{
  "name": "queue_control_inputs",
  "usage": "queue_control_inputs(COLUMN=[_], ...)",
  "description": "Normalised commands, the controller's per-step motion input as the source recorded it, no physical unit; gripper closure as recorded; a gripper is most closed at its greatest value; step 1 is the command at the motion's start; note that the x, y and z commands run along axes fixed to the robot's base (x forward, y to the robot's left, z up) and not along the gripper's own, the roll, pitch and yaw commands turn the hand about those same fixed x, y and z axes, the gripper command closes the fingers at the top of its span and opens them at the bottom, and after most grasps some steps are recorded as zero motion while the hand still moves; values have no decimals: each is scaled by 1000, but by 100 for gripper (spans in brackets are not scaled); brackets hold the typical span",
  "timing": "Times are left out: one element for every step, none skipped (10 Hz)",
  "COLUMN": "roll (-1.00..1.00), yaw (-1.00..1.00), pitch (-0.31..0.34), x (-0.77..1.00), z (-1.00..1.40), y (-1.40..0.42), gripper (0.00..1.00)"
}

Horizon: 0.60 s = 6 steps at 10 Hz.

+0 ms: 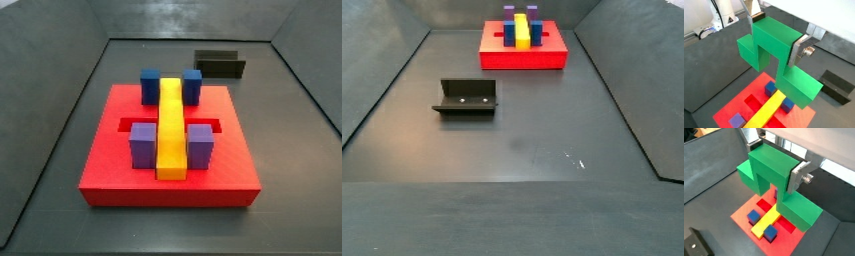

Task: Pick up the green object. Move up. Move to above the board. Insert the green object.
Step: Insert the green object.

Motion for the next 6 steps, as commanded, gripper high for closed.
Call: queue_control_inputs(roll=[3,59,201,287,357,360], yaw=[0,0,0,0,0,0], pitch=[0,-37,-1,-13,0,0], x=[0,0,140,377,383,343], z=[0,-220,-346,-406,-523,-560], y=[-23,-237,-291,-366,-409,-354], gripper=[100,100,100,100,100,100])
